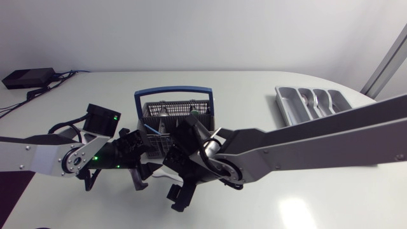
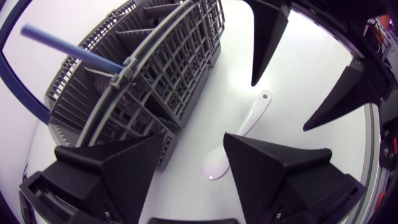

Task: Unload the cutlery basket into the drawer organizer.

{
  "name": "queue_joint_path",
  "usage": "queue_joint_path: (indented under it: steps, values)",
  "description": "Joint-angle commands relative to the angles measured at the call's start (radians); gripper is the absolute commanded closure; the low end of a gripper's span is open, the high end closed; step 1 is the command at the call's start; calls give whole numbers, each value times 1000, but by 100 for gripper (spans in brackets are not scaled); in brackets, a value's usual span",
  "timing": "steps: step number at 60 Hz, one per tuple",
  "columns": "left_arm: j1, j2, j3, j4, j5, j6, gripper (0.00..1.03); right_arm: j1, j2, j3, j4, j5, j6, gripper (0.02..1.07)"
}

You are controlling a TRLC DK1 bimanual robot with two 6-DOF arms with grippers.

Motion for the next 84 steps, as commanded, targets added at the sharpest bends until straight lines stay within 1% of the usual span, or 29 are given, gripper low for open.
queue_joint_path:
  steps: [1,5,11,16,21,30,38,42,44,48,50,54,61,72,84]
  values:
    - [9,0,18,18,6,-26,34,21,49,35,19,25,21,19]
    - [13,-41,-9,17,6,-26,34,23,72,47,26,32,21,19]
    - [64,-150,-65,-10,48,-26,34,26,107,58,59,58,21,19]
    - [109,-242,-105,-52,88,-18,34,26,136,71,74,88,22,19]
    - [148,-325,-145,-86,115,-9,34,31,159,97,69,106,25,19]
    - [178,-407,-190,-118,140,0,34,31,198,162,19,126,31,23]
    - [190,-462,-226,-128,154,-1,34,34,228,188,3,129,30,34]
    - [204,-483,-234,-141,167,-1,34,34,254,208,-23,129,30,34]
    - [205,-499,-240,-148,167,-1,34,34,262,209,-24,129,28,37]
    - [208,-517,-249,-152,172,-1,34,34,271,217,-24,129,25,47]
    - [211,-526,-254,-155,174,-1,34,34,273,220,-24,129,25,49]
    - [219,-540,-260,-164,177,-1,34,32,280,228,-26,129,22,58]
    - [230,-555,-272,-169,187,-1,34,32,294,239,-49,115,22,67]
    - [234,-577,-283,-178,190,-1,34,34,293,239,-76,88,11,95]
    - [239,-598,-285,-198,192,-1,34,34,270,214,-101,71,4,97]
